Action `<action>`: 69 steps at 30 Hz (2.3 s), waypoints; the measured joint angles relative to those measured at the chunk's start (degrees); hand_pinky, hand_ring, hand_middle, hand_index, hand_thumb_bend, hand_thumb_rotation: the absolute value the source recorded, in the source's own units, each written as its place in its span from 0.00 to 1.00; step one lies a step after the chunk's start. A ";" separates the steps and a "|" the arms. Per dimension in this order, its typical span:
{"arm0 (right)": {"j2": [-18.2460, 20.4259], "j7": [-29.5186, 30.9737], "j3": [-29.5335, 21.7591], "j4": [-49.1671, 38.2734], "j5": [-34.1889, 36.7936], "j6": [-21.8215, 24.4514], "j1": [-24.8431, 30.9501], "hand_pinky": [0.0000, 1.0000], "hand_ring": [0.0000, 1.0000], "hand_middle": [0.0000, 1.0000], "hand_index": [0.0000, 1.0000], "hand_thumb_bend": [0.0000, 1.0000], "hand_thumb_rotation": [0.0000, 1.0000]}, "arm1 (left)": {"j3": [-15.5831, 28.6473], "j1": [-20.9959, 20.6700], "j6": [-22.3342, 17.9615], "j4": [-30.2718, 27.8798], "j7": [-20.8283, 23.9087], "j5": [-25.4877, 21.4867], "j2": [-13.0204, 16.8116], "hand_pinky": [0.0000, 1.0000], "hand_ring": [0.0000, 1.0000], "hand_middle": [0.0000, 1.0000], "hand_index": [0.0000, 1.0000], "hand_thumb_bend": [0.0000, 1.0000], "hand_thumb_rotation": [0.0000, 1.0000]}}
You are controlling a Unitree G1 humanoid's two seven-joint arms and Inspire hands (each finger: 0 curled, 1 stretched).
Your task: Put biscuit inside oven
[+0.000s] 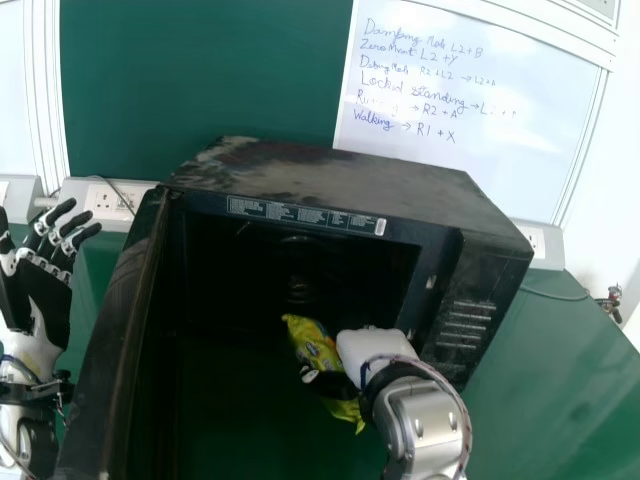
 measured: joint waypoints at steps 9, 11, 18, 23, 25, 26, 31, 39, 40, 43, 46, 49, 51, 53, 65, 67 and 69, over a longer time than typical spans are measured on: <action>-0.43 -1.94 0.23 5.46 0.29 1.82 -3.08 0.15 0.22 0.47 0.70 0.57 0.00 | 0.02 0.17 -0.03 0.01 -0.14 -0.03 -0.01 0.66 0.66 0.65 0.69 0.76 0.61; -0.43 -2.08 0.42 6.56 0.28 2.41 -3.62 0.15 0.22 0.47 0.72 0.57 0.00 | 0.02 0.20 -0.03 0.01 -0.13 0.04 -0.03 0.66 0.66 0.66 0.69 0.77 0.61; -0.38 -3.18 0.93 9.94 0.29 4.07 -6.49 0.12 0.19 0.47 0.76 0.57 0.00 | 0.03 0.52 -0.04 0.01 -0.29 -0.10 -0.09 0.67 0.66 0.65 0.70 0.77 0.61; -0.63 -4.23 1.58 12.63 0.58 4.79 -8.26 0.13 0.20 0.47 0.78 0.57 0.00 | 0.02 0.94 -0.18 0.01 -0.31 -0.03 -0.18 0.66 0.66 0.65 0.70 0.76 0.61; -0.73 -4.85 1.65 13.66 0.82 5.09 -9.07 0.15 0.22 0.47 0.76 0.56 0.00 | 0.02 1.01 -0.21 0.02 -0.35 -0.04 -0.19 0.67 0.66 0.65 0.70 0.76 0.61; -0.77 -5.36 1.68 14.09 0.95 5.32 -9.28 0.16 0.24 0.47 0.76 0.56 0.00 | 0.02 1.04 -0.21 0.02 -0.35 -0.03 -0.19 0.67 0.66 0.65 0.70 0.76 0.61; -1.01 -8.21 2.07 15.62 2.26 5.92 -9.57 0.16 0.23 0.47 0.74 0.56 0.00 | 0.02 1.14 -0.23 0.01 -0.34 0.19 -0.20 0.68 0.67 0.66 0.70 0.75 0.62; -2.11 -11.94 2.78 19.39 5.04 6.61 -11.68 0.14 0.21 0.47 0.79 0.56 0.00 | -0.07 1.30 -0.98 0.03 -0.44 1.08 -0.50 0.69 0.68 0.67 0.71 0.72 0.63; -2.24 -12.38 2.80 19.87 5.47 6.76 -11.96 0.14 0.21 0.47 0.79 0.56 0.00 | -0.07 1.33 -1.11 0.03 -0.48 1.12 -0.50 0.69 0.68 0.67 0.71 0.72 0.63; -2.65 -13.42 3.10 21.59 6.44 7.19 -12.64 0.12 0.19 0.47 0.77 0.56 0.00 | -0.08 1.40 -1.31 0.03 -0.53 1.12 -0.53 0.68 0.67 0.66 0.70 0.73 0.63; -2.82 -14.50 3.68 23.17 7.03 8.00 -13.63 0.13 0.21 0.47 0.74 0.56 0.00 | -0.09 1.45 -1.48 0.08 -0.91 1.12 -0.52 0.67 0.67 0.66 0.69 0.72 0.64; -2.88 -15.21 4.28 24.45 7.35 8.91 -14.46 0.14 0.22 0.47 0.72 0.56 0.00 | -0.09 1.53 -1.71 0.10 -1.20 1.15 -0.53 0.68 0.67 0.66 0.69 0.71 0.64; -2.95 -15.34 4.70 25.66 7.91 9.27 -15.20 0.13 0.20 0.47 0.74 0.56 0.00 | -0.10 1.54 -1.76 0.09 -1.34 1.14 -0.53 0.68 0.67 0.66 0.69 0.72 0.64; -2.92 -15.53 4.91 26.44 8.13 9.95 -15.99 0.13 0.20 0.47 0.75 0.56 0.00 | -0.11 1.55 -1.76 0.10 -1.35 1.15 -0.53 0.67 0.67 0.66 0.69 0.72 0.64; -2.50 -22.80 6.86 35.31 12.62 12.87 -22.88 0.10 0.16 0.47 0.75 0.56 0.00 | -0.23 1.49 -2.10 0.47 -1.38 1.67 -0.73 0.66 0.66 0.65 0.69 0.72 0.63; -2.50 -23.72 7.26 37.51 13.52 13.49 -23.98 0.10 0.17 0.47 0.74 0.56 0.00 | -0.21 1.49 -2.19 0.55 -1.46 1.65 -0.74 0.66 0.66 0.65 0.69 0.71 0.64; -2.59 -24.55 7.70 40.08 14.10 14.43 -25.55 0.11 0.18 0.47 0.72 0.56 0.00 | -0.21 1.50 -2.24 0.56 -1.50 1.62 -0.75 0.66 0.66 0.65 0.69 0.71 0.64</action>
